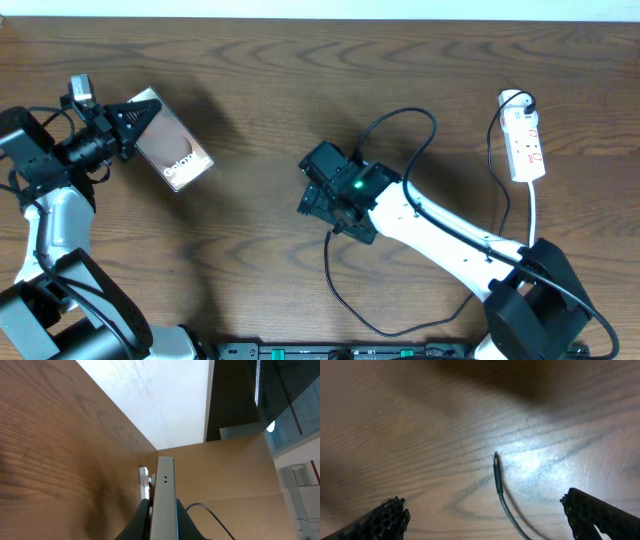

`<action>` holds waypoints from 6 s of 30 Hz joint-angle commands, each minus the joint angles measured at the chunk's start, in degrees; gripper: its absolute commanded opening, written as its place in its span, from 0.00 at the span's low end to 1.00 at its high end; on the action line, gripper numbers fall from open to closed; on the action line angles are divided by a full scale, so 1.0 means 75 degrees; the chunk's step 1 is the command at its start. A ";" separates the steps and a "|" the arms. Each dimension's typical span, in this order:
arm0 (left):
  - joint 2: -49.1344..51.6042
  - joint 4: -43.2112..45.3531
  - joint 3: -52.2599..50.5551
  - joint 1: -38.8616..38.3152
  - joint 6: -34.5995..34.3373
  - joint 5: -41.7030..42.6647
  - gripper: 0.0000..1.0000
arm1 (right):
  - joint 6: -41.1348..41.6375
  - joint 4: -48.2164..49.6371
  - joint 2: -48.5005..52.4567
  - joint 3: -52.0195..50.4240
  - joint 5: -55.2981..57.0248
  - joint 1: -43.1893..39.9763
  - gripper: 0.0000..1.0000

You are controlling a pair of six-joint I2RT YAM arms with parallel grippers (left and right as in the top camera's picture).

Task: Plug charger to phone and switch on socket
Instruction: 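Grasp the black cable's USB-C end on the table with the right gripper, then raise the cable end toward the phone's bottom port held by the left gripper, then push the USB-C plug into the phone's bottom port with the right gripper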

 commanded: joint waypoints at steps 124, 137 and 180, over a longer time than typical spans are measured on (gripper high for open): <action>-0.0143 0.2390 0.0134 -0.1912 -0.1507 -0.2579 0.07 | -0.1037 1.3886 0.2970 -0.0070 -1.0159 -0.2075 0.01; -0.0140 0.3448 0.0134 -0.1915 -0.2454 -0.2092 0.07 | -0.1227 1.4376 0.2970 -0.0067 -1.0156 -0.1877 0.01; -0.0140 0.3474 0.0134 -0.2151 -0.2221 -0.1244 0.08 | -0.0807 1.5545 0.2970 -0.0067 -1.0436 -0.1763 0.01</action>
